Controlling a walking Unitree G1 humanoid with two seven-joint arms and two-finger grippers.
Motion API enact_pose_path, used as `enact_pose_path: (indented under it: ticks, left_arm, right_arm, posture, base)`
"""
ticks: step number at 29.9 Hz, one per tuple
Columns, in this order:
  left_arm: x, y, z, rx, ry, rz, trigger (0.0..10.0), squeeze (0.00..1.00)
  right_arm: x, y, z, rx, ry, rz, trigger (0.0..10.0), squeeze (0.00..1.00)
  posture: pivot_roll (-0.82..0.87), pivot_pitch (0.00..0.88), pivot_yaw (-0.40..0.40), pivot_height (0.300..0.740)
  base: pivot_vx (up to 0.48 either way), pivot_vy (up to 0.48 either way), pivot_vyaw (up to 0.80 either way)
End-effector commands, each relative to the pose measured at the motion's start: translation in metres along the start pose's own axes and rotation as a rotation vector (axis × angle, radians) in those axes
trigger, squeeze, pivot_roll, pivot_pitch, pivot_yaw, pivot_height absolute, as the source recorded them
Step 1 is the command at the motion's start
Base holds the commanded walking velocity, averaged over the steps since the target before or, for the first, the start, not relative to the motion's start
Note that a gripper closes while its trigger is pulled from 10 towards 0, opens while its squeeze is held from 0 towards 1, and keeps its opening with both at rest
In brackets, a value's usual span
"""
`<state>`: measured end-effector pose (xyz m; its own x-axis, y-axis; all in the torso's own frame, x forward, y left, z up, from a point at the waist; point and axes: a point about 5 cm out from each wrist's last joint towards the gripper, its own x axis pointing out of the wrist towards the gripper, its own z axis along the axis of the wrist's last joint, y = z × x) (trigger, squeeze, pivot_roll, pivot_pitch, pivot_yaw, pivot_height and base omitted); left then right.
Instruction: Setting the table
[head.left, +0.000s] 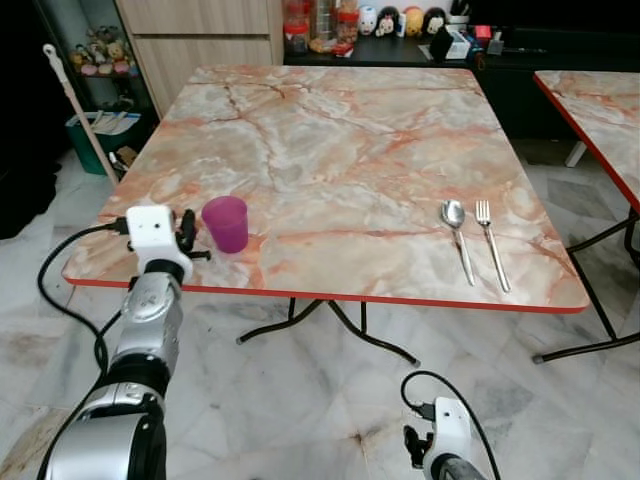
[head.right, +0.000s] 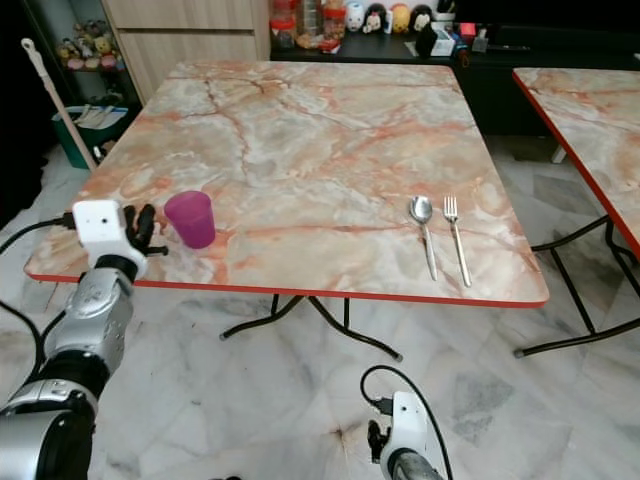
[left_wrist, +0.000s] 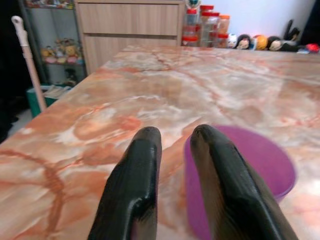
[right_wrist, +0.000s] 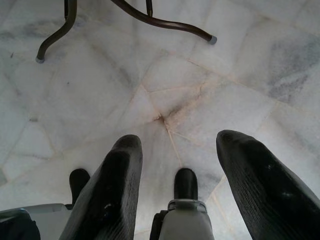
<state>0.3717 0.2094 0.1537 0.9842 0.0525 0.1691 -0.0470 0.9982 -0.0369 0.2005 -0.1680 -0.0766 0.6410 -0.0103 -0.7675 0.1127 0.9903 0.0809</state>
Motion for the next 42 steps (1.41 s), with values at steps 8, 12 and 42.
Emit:
enact_pose_path:
  ticks: [8, 12, 42]
  left_arm:
    - [0.008, -0.008, 0.014, -0.038, -0.002, -0.030, 10.0, 1.00]
    - [0.011, -0.007, 0.020, -0.055, -0.012, -0.025, 10.0, 1.00]
    - [0.036, -0.013, 0.021, -0.105, 0.287, 0.065, 10.0, 0.00]
  right_arm:
    - [-0.001, -0.002, -0.005, 0.019, 0.014, -0.007, 10.0, 0.00]
    - [-0.001, -0.002, -0.005, 0.017, 0.015, -0.005, 10.0, 0.00]
    - [-0.001, -0.002, -0.004, 0.030, 0.007, -0.011, 10.0, 0.00]
  posture:
    - [0.08, 0.095, 0.013, 0.740]
    - [0.09, 0.095, 0.012, 0.740]
    - [0.07, 0.090, 0.023, 0.740]
  base:
    - [0.000, 0.000, 0.00]
    - [0.000, 0.000, 0.00]
    - [0.000, 0.000, 0.00]
